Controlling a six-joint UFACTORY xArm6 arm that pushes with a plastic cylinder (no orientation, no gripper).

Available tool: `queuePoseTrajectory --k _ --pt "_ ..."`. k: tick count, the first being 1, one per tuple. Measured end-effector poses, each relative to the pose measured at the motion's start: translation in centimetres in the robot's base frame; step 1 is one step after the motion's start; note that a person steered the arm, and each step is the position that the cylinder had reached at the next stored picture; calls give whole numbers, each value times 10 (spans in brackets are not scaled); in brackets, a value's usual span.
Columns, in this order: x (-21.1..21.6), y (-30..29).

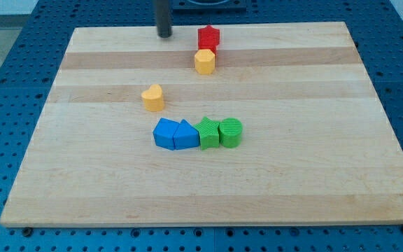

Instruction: Push the yellow heart up a bit

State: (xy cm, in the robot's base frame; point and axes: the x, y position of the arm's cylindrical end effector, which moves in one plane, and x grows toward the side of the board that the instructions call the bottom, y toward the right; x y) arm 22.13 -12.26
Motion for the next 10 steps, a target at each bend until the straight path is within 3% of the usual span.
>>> queuePoseTrajectory --k 2,4,5,8,10 --pt "91 -74" --pt "195 -77" --pt "224 -63" --pt "215 19" --pt "200 7"
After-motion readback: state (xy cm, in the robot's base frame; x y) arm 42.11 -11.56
